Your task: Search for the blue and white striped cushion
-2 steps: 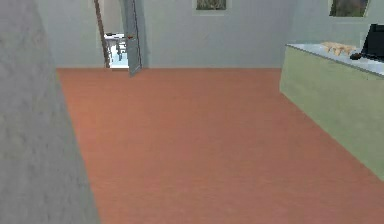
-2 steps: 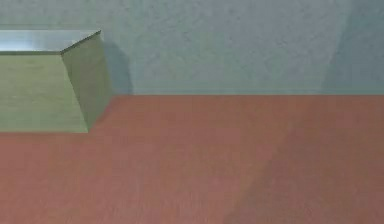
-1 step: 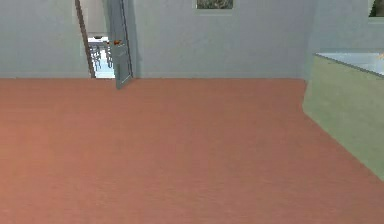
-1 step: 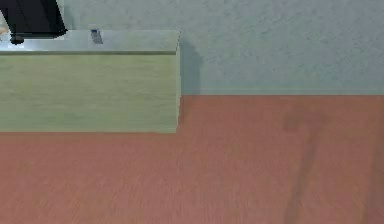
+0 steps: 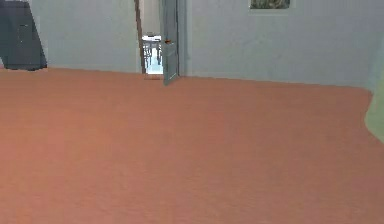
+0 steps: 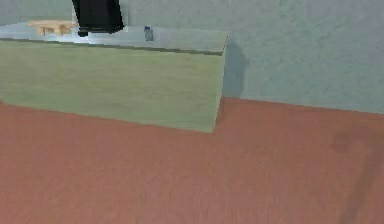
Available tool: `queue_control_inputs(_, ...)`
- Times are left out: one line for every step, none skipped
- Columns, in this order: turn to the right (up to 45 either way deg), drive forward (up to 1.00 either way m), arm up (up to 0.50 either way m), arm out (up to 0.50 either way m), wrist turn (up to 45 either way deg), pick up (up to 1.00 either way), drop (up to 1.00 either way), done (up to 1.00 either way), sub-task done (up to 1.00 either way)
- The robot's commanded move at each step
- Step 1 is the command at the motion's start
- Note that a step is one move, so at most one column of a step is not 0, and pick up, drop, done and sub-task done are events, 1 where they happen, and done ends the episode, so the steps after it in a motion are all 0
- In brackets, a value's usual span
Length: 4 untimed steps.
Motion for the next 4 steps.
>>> queue_control_inputs(0.0,0.25,0.00,0.00,0.0,0.00,0.00,0.00,0.00)
queue_control_inputs(-30.0,0.00,0.00,0.00,0.0,0.00,0.00,0.00,0.00)
queue_control_inputs(0.0,0.10,0.00,0.00,0.0,0.00,0.00,0.00,0.00)
queue_control_inputs(15.0,0.00,0.00,0.00,0.0,0.00,0.00,0.00,0.00)
